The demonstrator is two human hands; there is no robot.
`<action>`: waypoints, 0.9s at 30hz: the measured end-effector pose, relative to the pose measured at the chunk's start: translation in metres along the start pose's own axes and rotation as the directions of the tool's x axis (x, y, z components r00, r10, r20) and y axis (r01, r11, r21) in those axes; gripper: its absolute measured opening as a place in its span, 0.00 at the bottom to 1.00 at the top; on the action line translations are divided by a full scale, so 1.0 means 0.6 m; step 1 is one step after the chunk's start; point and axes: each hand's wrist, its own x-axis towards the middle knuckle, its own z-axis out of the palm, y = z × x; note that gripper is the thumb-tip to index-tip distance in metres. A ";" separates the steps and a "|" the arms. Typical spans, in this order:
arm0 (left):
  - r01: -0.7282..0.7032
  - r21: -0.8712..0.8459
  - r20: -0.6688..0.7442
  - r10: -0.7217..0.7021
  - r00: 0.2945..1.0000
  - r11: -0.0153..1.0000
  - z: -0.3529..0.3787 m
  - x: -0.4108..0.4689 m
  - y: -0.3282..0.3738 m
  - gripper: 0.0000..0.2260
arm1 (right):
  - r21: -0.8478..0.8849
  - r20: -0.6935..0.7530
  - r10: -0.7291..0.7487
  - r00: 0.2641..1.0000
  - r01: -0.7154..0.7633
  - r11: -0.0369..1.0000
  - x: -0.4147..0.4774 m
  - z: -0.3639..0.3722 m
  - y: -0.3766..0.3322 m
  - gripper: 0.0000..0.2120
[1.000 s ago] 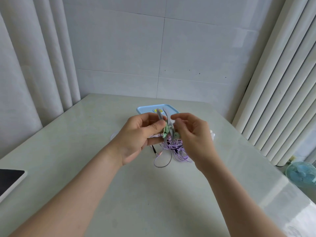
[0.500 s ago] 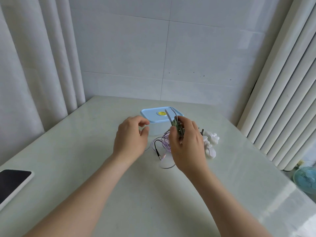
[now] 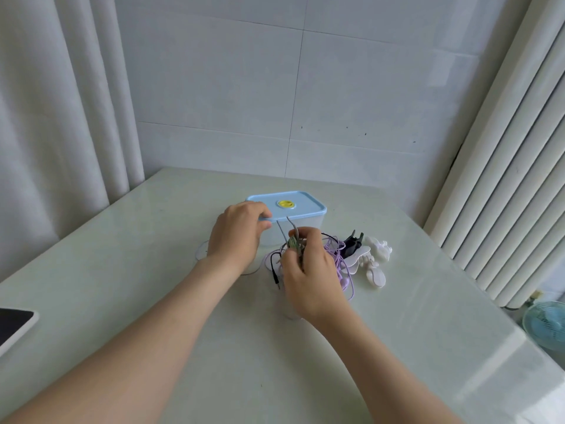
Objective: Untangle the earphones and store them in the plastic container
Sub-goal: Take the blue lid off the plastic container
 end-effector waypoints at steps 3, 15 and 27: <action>0.035 -0.001 -0.027 -0.035 0.999 0.999 -0.016 -0.008 -0.009 0.05 | 0.073 -0.048 -0.052 0.998 0.055 0.996 -0.006 -0.006 -0.017 0.07; -0.147 -0.193 -0.043 0.141 0.989 0.970 -0.041 -0.036 -0.090 0.08 | -0.476 -0.068 -0.295 0.953 0.229 0.849 0.099 0.028 -0.034 0.14; -0.061 -0.321 -0.075 0.039 0.996 0.945 -0.030 -0.050 -0.097 0.18 | -0.552 0.150 -0.364 0.919 0.383 0.741 0.143 0.062 -0.032 0.05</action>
